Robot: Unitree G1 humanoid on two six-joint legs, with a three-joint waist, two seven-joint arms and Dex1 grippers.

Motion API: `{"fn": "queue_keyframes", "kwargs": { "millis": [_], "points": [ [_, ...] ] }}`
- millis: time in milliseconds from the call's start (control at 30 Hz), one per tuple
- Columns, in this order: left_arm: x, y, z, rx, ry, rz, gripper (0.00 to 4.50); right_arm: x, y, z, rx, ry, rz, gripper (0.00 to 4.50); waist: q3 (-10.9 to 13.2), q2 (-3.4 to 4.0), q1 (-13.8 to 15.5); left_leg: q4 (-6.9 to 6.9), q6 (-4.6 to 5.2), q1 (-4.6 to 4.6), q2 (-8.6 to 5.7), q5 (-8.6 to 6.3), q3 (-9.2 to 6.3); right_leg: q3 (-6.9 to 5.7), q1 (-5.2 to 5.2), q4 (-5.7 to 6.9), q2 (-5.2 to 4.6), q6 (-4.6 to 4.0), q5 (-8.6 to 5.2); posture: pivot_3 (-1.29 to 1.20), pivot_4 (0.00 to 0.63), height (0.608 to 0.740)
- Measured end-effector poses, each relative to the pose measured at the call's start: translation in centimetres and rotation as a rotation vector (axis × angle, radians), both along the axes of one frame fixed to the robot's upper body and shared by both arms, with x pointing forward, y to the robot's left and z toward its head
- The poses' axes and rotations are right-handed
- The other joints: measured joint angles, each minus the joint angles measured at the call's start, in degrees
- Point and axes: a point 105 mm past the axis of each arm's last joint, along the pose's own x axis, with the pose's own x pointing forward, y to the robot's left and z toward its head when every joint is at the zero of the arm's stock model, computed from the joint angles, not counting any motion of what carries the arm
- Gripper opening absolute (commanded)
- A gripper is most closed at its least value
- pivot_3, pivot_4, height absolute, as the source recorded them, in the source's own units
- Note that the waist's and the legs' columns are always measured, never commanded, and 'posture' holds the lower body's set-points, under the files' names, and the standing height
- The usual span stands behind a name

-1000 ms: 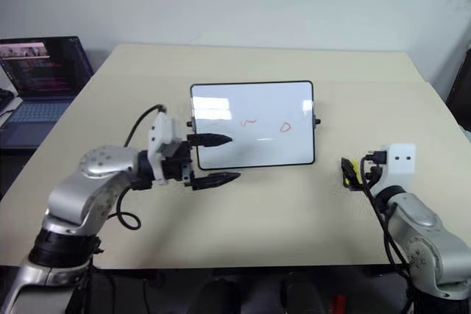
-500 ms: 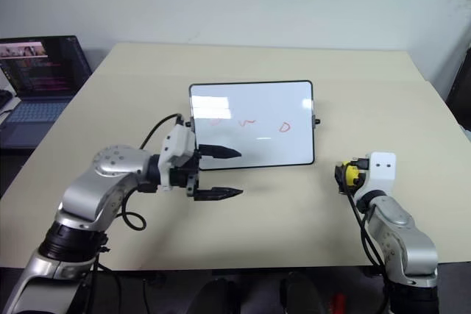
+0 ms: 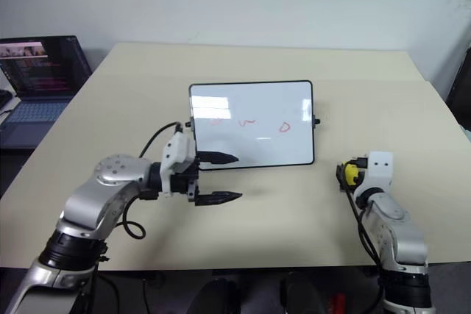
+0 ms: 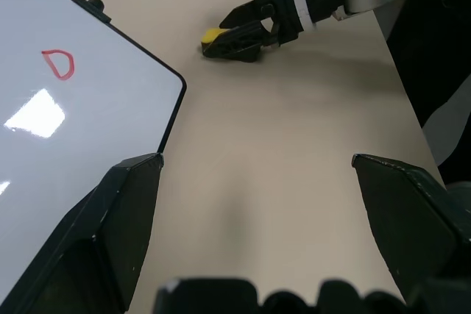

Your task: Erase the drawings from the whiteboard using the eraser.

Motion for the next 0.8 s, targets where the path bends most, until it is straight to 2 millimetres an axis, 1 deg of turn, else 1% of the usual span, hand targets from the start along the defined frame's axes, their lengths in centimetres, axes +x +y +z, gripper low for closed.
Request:
{"fn": "queue_keyframes", "kwargs": {
  "millis": [100,133,200,233,267,500,567,633,700,767,800],
  "points": [
    [0.1,0.2,0.1,-0.005,-0.007,0.019,4.50,0.3,-0.1,0.0,-0.013,0.002,-0.003,2.87,0.0,0.00,0.0,0.00,0.00,0.00,0.00,0.00,-0.01,-0.01,0.00,0.00,-0.01,0.00,0.00,0.00,0.150,0.740],
    [0.2,0.3,0.0,-0.007,-0.007,0.025,4.50,0.3,-0.2,0.0,-0.015,0.005,-0.003,2.43,0.0,0.00,0.0,0.00,0.00,0.00,0.00,0.00,0.00,-0.01,0.00,0.00,-0.01,0.00,0.00,0.00,0.150,0.740],
    [0.1,0.5,-0.1,-0.007,-0.002,0.031,4.50,0.4,-0.2,-0.1,-0.014,0.008,0.000,1.70,0.0,0.00,0.0,0.00,0.00,0.00,0.00,0.00,0.00,0.00,0.00,0.00,-0.01,0.00,0.00,0.00,0.150,0.740],
    [0.0,0.5,-0.3,-0.008,0.002,0.034,4.50,0.4,-0.1,-0.1,-0.014,0.007,0.004,1.41,0.0,0.00,0.0,0.00,0.00,0.00,0.00,0.00,0.00,0.00,0.00,0.00,-0.01,-0.01,0.01,0.00,0.150,0.740],
    [-0.1,0.5,-0.4,-0.008,0.005,0.037,4.50,0.4,-0.1,-0.1,-0.015,0.007,0.005,1.32,0.0,0.00,0.0,0.00,0.00,0.00,0.00,0.00,0.00,0.00,0.00,0.00,-0.01,-0.01,0.01,0.00,0.150,0.740],
    [-0.4,1.2,-1.2,-0.007,0.024,0.097,4.50,0.2,-0.2,0.0,-0.018,0.011,0.009,1.32,0.0,0.01,0.0,0.00,0.00,0.01,0.01,0.00,0.00,-0.01,0.00,0.01,-0.02,-0.01,0.00,0.00,0.150,0.740],
    [-0.4,1.6,-1.3,-0.006,0.034,0.128,4.50,-0.1,-0.3,0.5,-0.027,0.004,0.020,1.32,0.0,0.03,0.0,0.00,0.00,-0.01,0.01,0.00,-0.01,-0.02,0.00,0.01,-0.03,-0.01,0.00,0.00,0.150,0.740],
    [-0.5,2.1,-1.5,-0.006,0.041,0.167,4.50,-0.8,0.0,1.5,-0.041,-0.023,0.052,1.32,0.0,0.04,0.1,-0.01,0.00,0.00,0.01,0.00,-0.03,-0.03,0.00,0.01,-0.04,0.00,-0.01,0.00,0.150,0.740],
    [-0.7,2.5,-1.6,-0.007,0.052,0.202,4.50,-1.6,1.0,2.5,-0.031,-0.052,0.118,1.32,0.0,0.04,0.0,-0.02,0.00,0.01,0.04,0.00,-0.03,-0.02,0.00,0.01,-0.06,0.01,-0.01,0.00,0.150,0.740],
    [-0.7,3.0,-1.3,-0.029,0.065,0.244,4.50,-2.6,3.0,3.8,0.002,-0.085,0.239,1.32,0.0,0.04,0.0,0.00,0.00,0.02,0.08,0.00,-0.04,-0.03,-0.01,0.03,-0.11,0.02,-0.01,0.00,0.150,0.740],
    [-0.5,3.6,-1.0,-0.039,0.061,0.278,4.50,-3.2,4.5,4.7,0.018,-0.109,0.321,1.32,0.0,0.04,0.0,0.01,0.00,0.03,0.11,0.00,-0.08,-0.06,0.00,0.04,-0.14,0.01,-0.01,0.00,0.150,0.740]
  ]
}}
